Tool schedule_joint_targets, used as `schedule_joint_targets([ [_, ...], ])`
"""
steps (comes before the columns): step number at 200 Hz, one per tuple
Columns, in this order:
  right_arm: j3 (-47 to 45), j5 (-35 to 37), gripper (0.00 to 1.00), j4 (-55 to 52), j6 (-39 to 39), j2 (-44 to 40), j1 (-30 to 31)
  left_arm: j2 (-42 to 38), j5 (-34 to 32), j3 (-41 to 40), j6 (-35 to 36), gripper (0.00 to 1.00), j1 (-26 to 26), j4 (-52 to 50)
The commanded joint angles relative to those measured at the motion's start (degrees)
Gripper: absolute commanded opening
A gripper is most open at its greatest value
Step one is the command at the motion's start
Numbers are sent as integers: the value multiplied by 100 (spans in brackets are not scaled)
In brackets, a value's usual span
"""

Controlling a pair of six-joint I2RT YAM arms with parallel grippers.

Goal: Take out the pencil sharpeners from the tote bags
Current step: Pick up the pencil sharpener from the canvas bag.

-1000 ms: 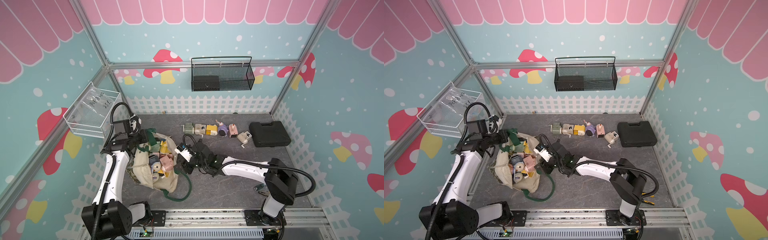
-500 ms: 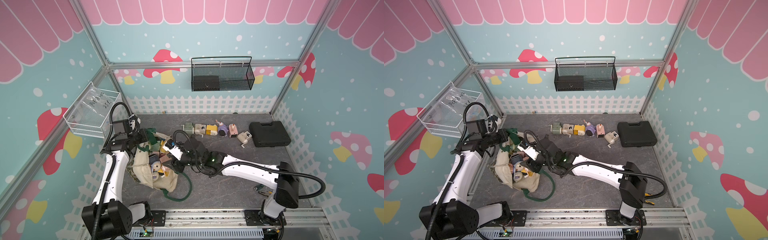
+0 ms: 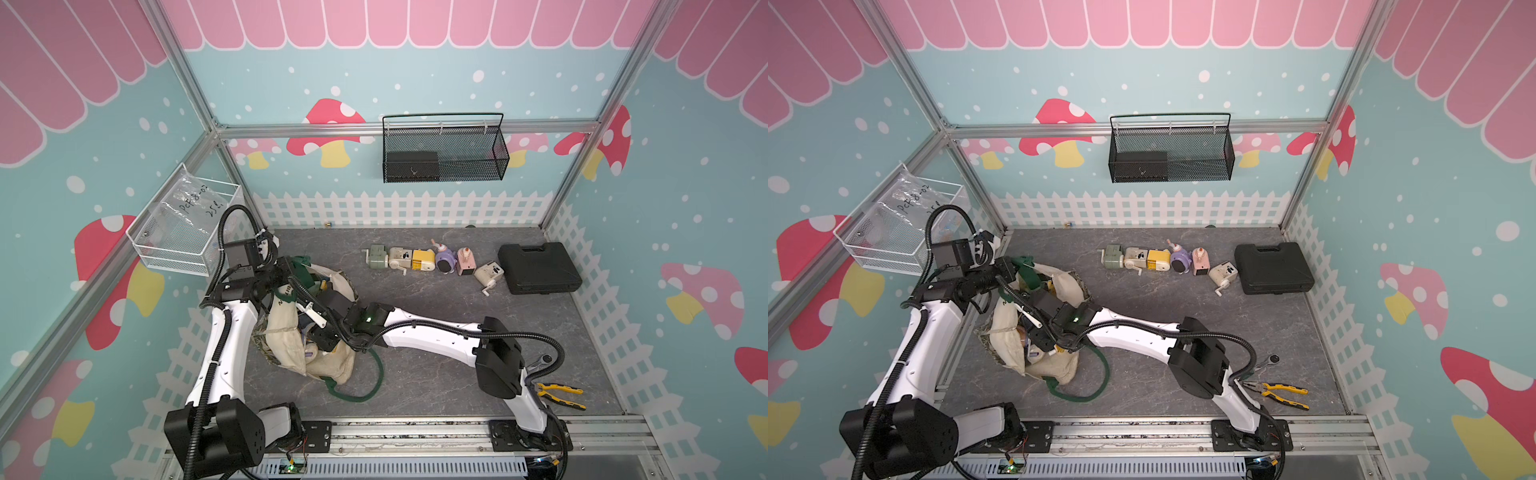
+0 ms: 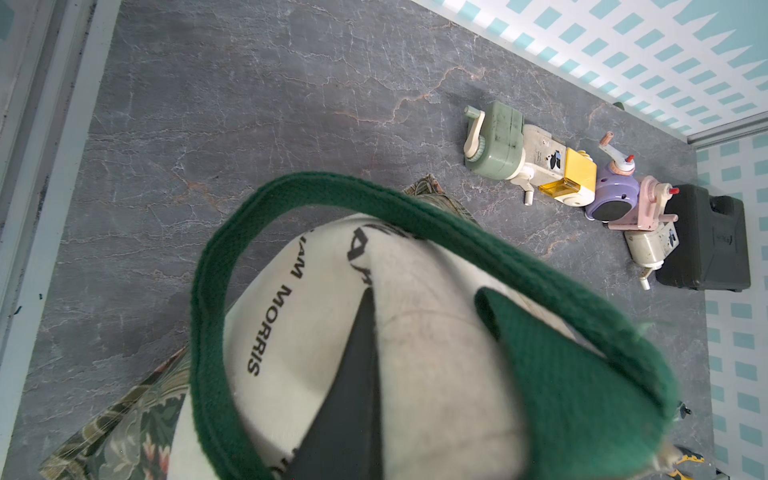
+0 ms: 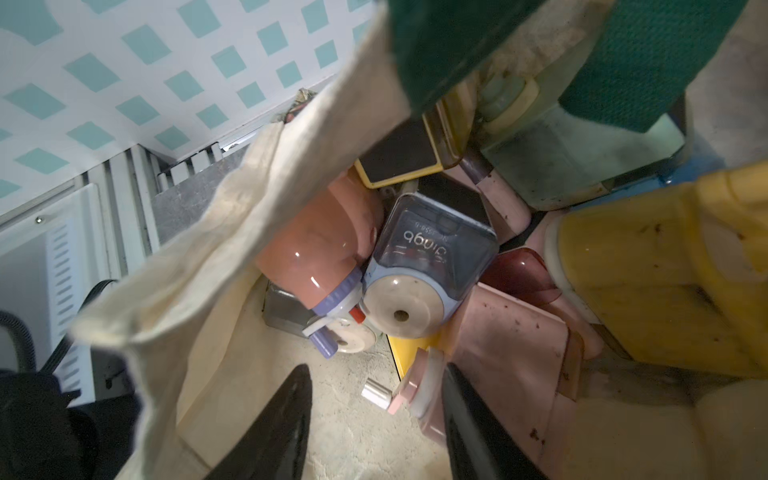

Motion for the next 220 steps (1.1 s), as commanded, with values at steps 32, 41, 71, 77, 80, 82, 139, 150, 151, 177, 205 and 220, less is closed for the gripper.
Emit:
schedule_joint_targets([
  [32,1052,1402,59,-1468,250,618,-39,-96,325,141,-126,0,79,1029],
  [41,1122,1498,59,-1607,316,676,-63,-98,318,133,-124,0,79,1019],
  [71,1124,1433,65,-1808,441,772,-184,-97,339,142,-124,0,81,1021],
  [77,1120,1382,66,-1831,470,789,-207,-98,339,141,-126,0,76,1020],
  [80,1124,1362,66,-1849,486,800,-222,-98,339,141,-124,0,77,1020],
  [82,1112,1355,67,-1855,500,806,-226,-98,343,139,-124,0,77,1023],
  [139,1064,1324,75,-1766,698,1023,-378,-98,374,134,-134,0,84,1031],
  [150,1049,1413,77,-1729,780,1084,-424,-89,379,137,-135,0,90,1027],
  [151,1047,1416,78,-1729,789,1088,-433,-89,376,139,-134,0,91,1023],
  [177,972,1265,78,-1492,830,1183,-569,-67,411,133,-141,0,88,1020],
  [205,865,754,78,-1140,820,1234,-693,-71,418,132,-141,0,90,1024],
  [220,804,481,78,-971,647,1255,-683,-71,422,132,-141,0,91,1023],
])
